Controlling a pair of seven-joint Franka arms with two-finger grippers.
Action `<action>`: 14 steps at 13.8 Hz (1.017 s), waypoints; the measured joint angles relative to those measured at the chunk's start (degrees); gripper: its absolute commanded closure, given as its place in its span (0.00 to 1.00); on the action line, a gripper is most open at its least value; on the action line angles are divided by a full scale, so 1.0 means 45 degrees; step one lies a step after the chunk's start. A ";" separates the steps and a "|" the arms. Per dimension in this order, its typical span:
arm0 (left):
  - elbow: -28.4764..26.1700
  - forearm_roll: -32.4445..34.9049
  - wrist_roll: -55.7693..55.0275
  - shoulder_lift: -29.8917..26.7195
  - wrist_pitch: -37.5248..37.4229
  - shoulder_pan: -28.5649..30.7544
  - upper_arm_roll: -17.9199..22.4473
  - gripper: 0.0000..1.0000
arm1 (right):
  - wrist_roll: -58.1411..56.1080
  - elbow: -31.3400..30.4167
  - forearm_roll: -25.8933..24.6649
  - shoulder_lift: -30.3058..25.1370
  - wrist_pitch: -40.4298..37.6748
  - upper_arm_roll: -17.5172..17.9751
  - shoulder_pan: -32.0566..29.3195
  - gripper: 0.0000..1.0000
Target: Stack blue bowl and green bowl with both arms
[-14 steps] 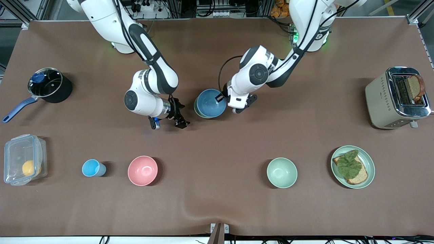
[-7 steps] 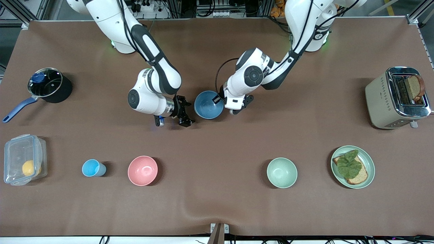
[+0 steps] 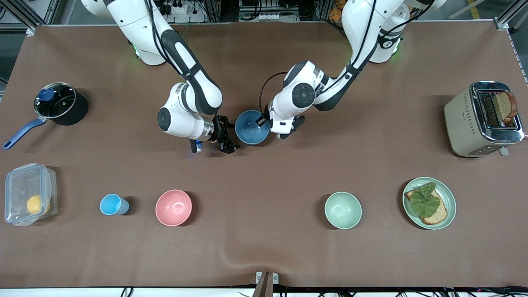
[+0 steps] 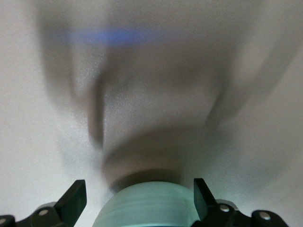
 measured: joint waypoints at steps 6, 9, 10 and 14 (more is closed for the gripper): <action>0.0480 0.0000 -0.0239 0.0134 -0.0367 0.0023 0.0117 0.00 | -0.0379 0.0000 0.0001 0.0023 0.0000 -0.0006 0.0000 0.00; 0.1272 0.0098 -0.0350 -0.0223 -0.2187 0.0444 0.0211 0.00 | -0.1468 -0.0011 -0.0001 0.0031 -0.0037 -0.0068 -0.0094 0.00; 0.1590 0.0385 -0.0358 -0.0502 -0.2965 0.0833 0.0244 0.00 | -0.1883 -0.0025 -0.0001 0.0038 -0.0044 -0.0102 -0.0220 0.00; 0.2149 0.2339 -0.0367 -0.2088 -0.5658 0.2571 0.0293 0.00 | -0.2658 -0.0012 -0.1219 0.0047 -0.1023 -0.0216 -0.1343 0.00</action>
